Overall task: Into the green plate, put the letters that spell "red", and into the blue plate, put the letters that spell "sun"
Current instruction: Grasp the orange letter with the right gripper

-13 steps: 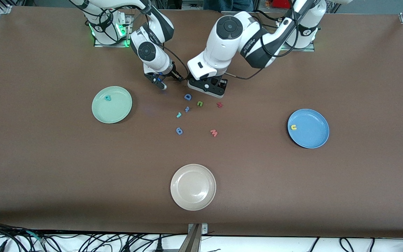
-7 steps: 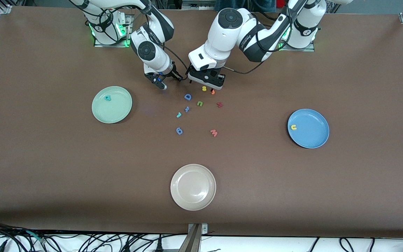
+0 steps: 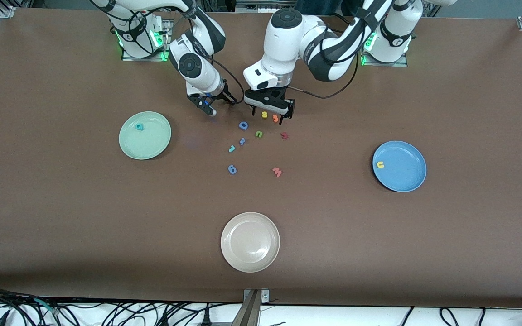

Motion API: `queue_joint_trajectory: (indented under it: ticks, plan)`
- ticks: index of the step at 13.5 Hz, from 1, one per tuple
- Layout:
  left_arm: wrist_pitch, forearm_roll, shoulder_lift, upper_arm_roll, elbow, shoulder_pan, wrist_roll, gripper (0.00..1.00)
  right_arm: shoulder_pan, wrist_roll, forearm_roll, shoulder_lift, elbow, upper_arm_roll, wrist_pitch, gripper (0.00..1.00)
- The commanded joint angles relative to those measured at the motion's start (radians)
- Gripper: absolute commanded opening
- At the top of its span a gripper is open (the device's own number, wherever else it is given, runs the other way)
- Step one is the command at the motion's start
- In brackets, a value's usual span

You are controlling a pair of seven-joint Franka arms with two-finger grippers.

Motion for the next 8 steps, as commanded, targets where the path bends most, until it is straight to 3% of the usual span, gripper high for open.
queue_joint_trajectory:
  ticks: [1,5,8]
  plan:
    - [0.016,0.042,0.026,0.006,0.005,-0.009,-0.034,0.99,-0.005,-0.076,0.007,-0.105,-0.001,-0.057,-0.137,0.04]
    - [0.010,0.041,0.087,0.005,0.037,-0.015,-0.031,0.99,-0.005,-0.304,0.007,-0.261,0.083,-0.266,-0.555,0.04]
    - [-0.071,0.042,0.220,0.006,0.156,-0.036,-0.029,0.99,-0.003,-0.528,0.001,-0.294,0.190,-0.462,-0.796,0.04]
